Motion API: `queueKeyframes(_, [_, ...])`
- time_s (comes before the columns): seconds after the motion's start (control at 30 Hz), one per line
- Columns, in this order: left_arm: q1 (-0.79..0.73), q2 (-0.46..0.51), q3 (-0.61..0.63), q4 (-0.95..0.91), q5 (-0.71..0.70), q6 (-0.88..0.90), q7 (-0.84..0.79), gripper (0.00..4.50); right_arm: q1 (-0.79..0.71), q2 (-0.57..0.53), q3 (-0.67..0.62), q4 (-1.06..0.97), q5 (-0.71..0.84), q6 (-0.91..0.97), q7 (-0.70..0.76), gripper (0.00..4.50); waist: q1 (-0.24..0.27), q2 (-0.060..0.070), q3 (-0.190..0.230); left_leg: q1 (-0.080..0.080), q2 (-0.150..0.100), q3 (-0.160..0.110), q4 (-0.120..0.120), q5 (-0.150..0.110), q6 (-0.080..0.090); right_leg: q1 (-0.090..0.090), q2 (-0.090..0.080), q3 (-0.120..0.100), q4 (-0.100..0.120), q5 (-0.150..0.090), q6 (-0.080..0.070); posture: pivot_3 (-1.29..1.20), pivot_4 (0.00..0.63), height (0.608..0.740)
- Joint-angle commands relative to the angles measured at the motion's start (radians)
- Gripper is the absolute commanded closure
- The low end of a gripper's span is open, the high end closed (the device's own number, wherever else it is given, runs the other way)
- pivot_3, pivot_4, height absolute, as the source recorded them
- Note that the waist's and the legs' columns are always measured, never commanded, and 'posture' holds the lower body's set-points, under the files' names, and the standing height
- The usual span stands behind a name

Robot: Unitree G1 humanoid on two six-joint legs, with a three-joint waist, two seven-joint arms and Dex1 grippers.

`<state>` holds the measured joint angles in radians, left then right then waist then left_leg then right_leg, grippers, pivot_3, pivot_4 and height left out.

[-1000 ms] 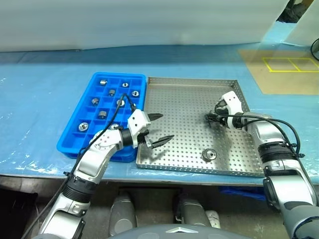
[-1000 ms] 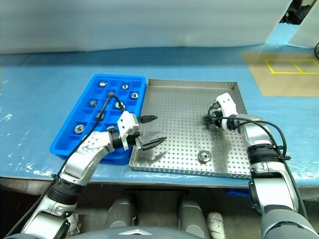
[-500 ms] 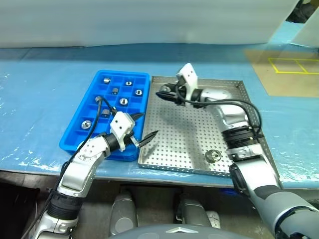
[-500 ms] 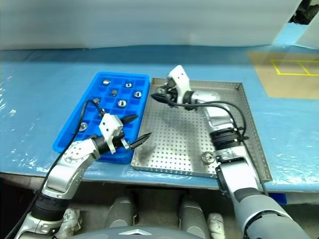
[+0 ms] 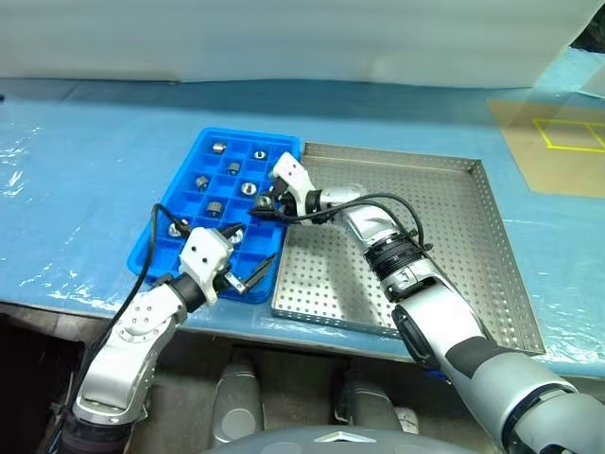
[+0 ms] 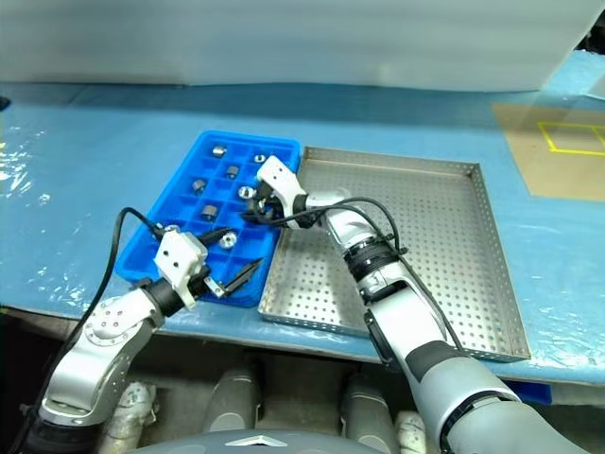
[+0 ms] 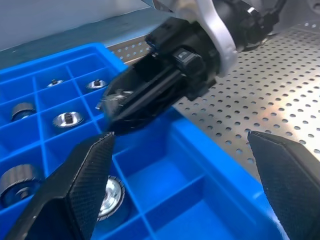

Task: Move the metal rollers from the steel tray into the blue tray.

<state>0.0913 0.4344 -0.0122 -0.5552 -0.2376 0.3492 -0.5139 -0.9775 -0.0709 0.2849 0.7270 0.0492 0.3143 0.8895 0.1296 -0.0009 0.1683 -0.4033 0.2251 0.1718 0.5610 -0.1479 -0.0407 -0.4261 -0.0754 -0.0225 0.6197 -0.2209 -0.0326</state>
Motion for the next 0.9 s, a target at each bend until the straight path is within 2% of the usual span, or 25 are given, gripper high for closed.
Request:
queueKeyframes(0.03, [0.008,0.013,0.026,-0.06,-0.004,0.001,0.012,0.0,-0.021,-0.002,0.034,0.023,-0.052,-0.073,0.01,2.7,0.003,0.0,0.0,0.0,0.0,0.0,0.0,0.0,0.0,0.0,0.0,0.0,0.0,0.0,0.0,0.32,0.15,0.74])
queueKeyframes(0.1, [0.008,0.014,0.026,-0.061,-0.001,0.004,0.014,0.0,-0.024,-0.001,0.036,0.042,-0.069,-0.107,0.007,2.7,0.006,0.0,0.0,0.0,0.0,0.0,0.0,0.0,0.0,0.0,0.0,0.0,0.0,0.0,0.0,0.32,0.15,0.74])
queueKeyframes(0.33, [-0.03,0.013,0.005,-0.032,0.0,-0.006,0.004,0.0,-0.019,-0.01,0.009,0.034,-0.071,-0.143,0.008,0.32,0.018,0.0,0.0,0.0,0.0,0.0,0.0,0.0,0.0,0.0,0.0,0.0,0.001,0.0,0.0,0.27,0.15,0.74])
queueKeyframes(0.47, [-0.102,0.008,-0.025,0.025,-0.003,-0.015,-0.027,0.0,0.013,-0.061,-0.031,-0.034,-0.039,-0.127,0.023,0.32,0.023,0.0,0.0,0.0,0.0,0.0,0.001,0.0,0.0,0.0,0.0,0.0,0.001,0.0,0.0,0.19,0.15,0.74])
queueKeyframes(0.6, [-0.192,0.001,-0.073,0.114,-0.008,-0.04,-0.088,0.0,0.125,-0.172,-0.081,-0.26,0.044,-0.026,0.123,0.32,0.02,0.0,0.0,-0.001,-0.001,0.0,0.002,0.001,-0.001,0.001,0.0,0.001,0.001,0.0,0.0,0.08,0.15,0.74])
queueKeyframes(0.73, [-0.282,-0.012,-0.113,0.223,-0.009,-0.08,-0.157,0.0,0.265,-0.337,-0.104,-0.529,0.114,0.141,0.218,0.32,-0.002,0.0,0.0,0.0,0.0,0.0,0.003,0.002,-0.004,0.001,0.001,0.001,0.001,0.001,0.001,-0.03,0.15,0.74])
queueKeyframes(0.9, [-0.383,-0.054,-0.17,0.36,-0.004,-0.144,-0.237,0.0,0.443,-0.554,-0.15,-0.777,0.166,0.335,0.241,0.32,-0.041,0.0,0.0,0.002,-0.001,0.001,0.003,0.003,-0.004,0.001,0.001,0.004,0.002,0.001,0.001,-0.16,0.15,0.74])
